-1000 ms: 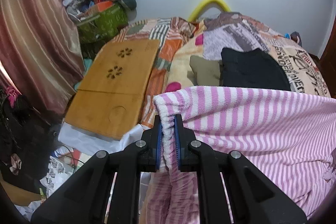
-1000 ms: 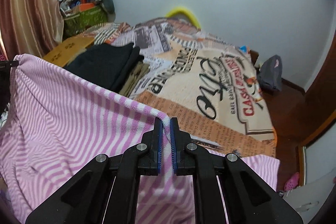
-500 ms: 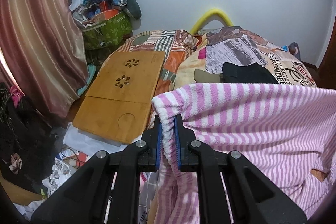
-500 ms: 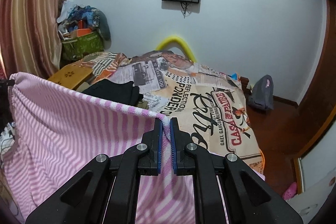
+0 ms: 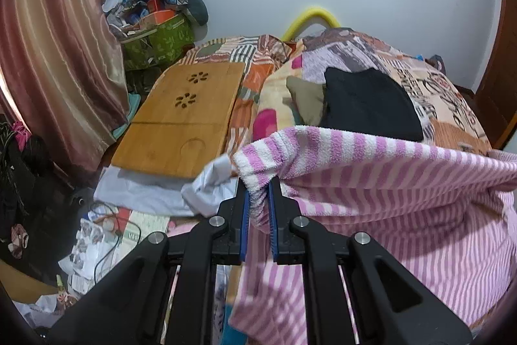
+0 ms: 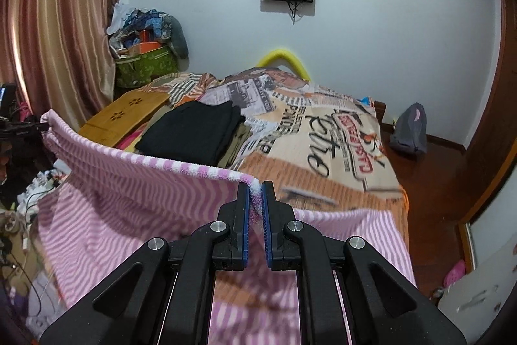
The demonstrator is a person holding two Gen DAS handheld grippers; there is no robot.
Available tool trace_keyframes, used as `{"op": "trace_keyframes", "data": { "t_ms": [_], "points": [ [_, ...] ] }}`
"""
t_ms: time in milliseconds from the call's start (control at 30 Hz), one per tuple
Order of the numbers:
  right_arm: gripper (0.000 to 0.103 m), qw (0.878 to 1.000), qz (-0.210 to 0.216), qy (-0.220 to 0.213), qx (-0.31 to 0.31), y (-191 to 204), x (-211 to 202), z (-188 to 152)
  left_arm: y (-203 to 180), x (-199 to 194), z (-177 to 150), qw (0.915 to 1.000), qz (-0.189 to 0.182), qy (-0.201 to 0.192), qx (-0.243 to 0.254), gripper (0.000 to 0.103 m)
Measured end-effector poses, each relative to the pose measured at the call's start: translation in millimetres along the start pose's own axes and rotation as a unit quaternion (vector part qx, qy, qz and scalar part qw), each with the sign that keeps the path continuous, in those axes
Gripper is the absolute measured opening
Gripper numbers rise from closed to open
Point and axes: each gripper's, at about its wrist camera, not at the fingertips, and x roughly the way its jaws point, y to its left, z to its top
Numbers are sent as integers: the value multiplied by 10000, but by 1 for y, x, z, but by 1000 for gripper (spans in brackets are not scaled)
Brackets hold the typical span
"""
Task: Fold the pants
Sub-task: 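Lift the waistband with both grippers and carry it over the pant legs, then lower the waistband onto the legs and open both grippers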
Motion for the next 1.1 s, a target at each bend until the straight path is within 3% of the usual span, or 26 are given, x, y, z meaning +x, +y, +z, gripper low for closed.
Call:
{"op": "trace_keyframes", "data": {
  "t_ms": [300,567,700,933,1000,1033,1067,1100],
  "points": [
    [6,9987,172,179,441,11,-26,-53,2,-14,-66,9997,-95,218,-48,10],
    [6,9964,137,404,729,16,-39,-98,2,6,-114,9978,-64,656,-109,9],
    [6,9935,106,692,901,8,-35,-117,2,15,-138,9961,-4,875,-79,9],
    [6,9878,-176,833,1301,-23,-38,-138,-1,23,-167,9899,159,1410,57,10],
    [6,9859,-347,875,1381,-33,-41,-144,-3,14,-166,9897,133,1426,47,18],
    [7,9847,-404,901,1437,-39,-43,-146,-5,9,-165,9900,114,1403,43,30],
    [9,9828,-483,920,1529,-49,-44,-149,-8,1,-163,9908,94,1346,58,50],
    [10,9813,-550,919,1600,-56,-47,-151,-11,-4,-161,9915,115,1294,78,60]
  ]
}}
